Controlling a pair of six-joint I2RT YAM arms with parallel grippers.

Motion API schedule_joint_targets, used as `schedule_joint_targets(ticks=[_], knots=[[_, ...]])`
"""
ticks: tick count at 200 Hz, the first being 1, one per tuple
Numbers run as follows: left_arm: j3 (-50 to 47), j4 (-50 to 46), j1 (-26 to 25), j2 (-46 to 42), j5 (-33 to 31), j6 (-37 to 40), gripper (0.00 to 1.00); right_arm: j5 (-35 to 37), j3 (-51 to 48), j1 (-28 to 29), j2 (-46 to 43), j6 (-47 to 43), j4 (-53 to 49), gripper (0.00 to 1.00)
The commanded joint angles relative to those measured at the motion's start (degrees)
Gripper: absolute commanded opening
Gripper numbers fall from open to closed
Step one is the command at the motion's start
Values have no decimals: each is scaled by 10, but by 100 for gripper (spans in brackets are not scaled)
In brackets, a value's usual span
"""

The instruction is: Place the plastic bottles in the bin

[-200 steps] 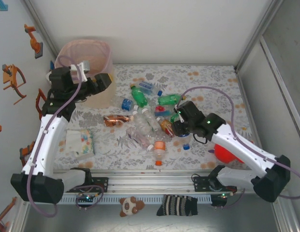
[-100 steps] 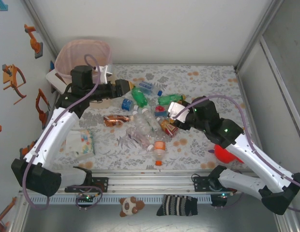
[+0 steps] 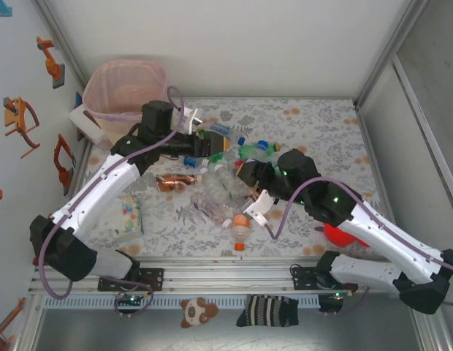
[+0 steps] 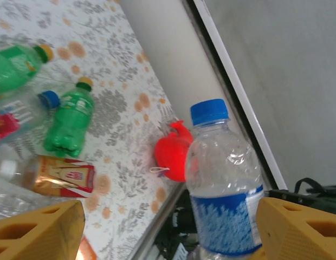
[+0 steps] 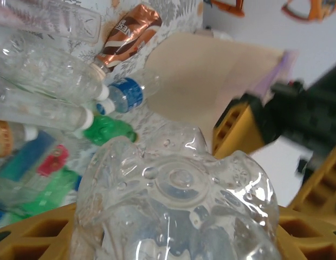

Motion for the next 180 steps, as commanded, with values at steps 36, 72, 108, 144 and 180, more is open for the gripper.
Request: schedule_joint_targets(ticks=[36, 72, 108, 144, 180], knots=[[23, 5, -45, 24, 68, 11, 85, 65, -45, 29, 3, -152, 83, 9], [31, 9, -68, 47, 87, 19, 84, 67, -52, 36, 5, -166, 96, 9], [45, 25, -94, 78, 106, 20, 81, 68, -58, 43, 13, -169, 105, 9], [54, 33, -117, 98, 141, 30, 69, 60, -58, 48, 18, -164, 100, 9], [49, 31, -118, 89, 146, 41, 51, 67, -60, 48, 14, -156, 91, 10]])
